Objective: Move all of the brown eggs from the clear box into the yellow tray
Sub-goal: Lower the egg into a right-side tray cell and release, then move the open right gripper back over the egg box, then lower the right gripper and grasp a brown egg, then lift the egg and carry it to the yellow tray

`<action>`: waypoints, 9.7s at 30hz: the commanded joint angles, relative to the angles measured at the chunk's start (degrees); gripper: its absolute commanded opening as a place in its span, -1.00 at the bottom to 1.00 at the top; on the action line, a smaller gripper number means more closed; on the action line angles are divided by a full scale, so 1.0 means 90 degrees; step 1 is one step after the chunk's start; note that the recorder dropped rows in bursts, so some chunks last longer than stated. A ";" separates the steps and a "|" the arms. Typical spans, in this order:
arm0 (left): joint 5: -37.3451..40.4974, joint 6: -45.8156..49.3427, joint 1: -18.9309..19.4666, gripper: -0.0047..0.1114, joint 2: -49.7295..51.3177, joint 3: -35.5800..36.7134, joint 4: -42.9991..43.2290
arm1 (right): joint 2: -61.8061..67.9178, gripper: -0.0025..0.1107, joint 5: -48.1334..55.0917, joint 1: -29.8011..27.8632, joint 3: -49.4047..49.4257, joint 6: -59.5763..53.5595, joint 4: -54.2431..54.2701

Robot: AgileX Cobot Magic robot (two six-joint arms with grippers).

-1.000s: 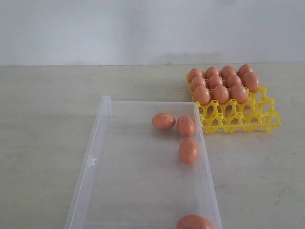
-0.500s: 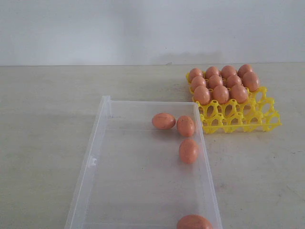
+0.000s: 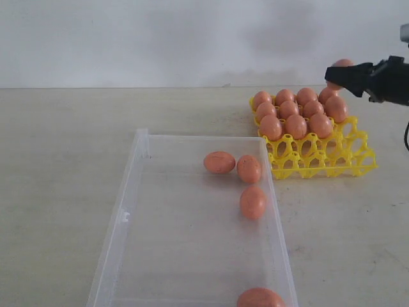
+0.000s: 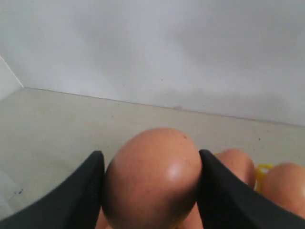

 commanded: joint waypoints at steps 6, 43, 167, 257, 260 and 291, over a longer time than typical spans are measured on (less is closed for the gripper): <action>-0.0043 0.0014 0.0022 -0.85 -0.0014 0.0016 -0.0016 | 0.0662 -0.96 -0.0677 -0.1221 -0.0030 -0.0196 -0.0173; -0.0043 0.0014 0.0022 -0.85 -0.0014 0.0016 -0.0016 | 0.0127 -0.96 0.1474 -0.0258 -0.0030 -0.0081 -0.1890; -0.0045 0.0014 0.0022 -0.85 -0.0014 0.0016 -0.0016 | -0.1697 -0.03 1.4870 0.6160 -0.0888 -1.1100 0.9466; -0.0045 0.0014 0.0022 -0.85 -0.0014 0.0016 -0.0016 | -0.4336 -0.96 0.4548 0.5130 0.3262 -0.9258 1.4141; -0.0045 0.0014 0.0022 -0.85 -0.0014 0.0016 -0.0016 | -0.4515 -0.96 0.3508 0.4309 0.3796 -0.7711 1.3727; -0.0045 0.0014 0.0022 -0.85 -0.0014 0.0016 -0.0016 | -0.0697 -0.96 0.0768 0.1794 0.1430 -0.0490 -0.0510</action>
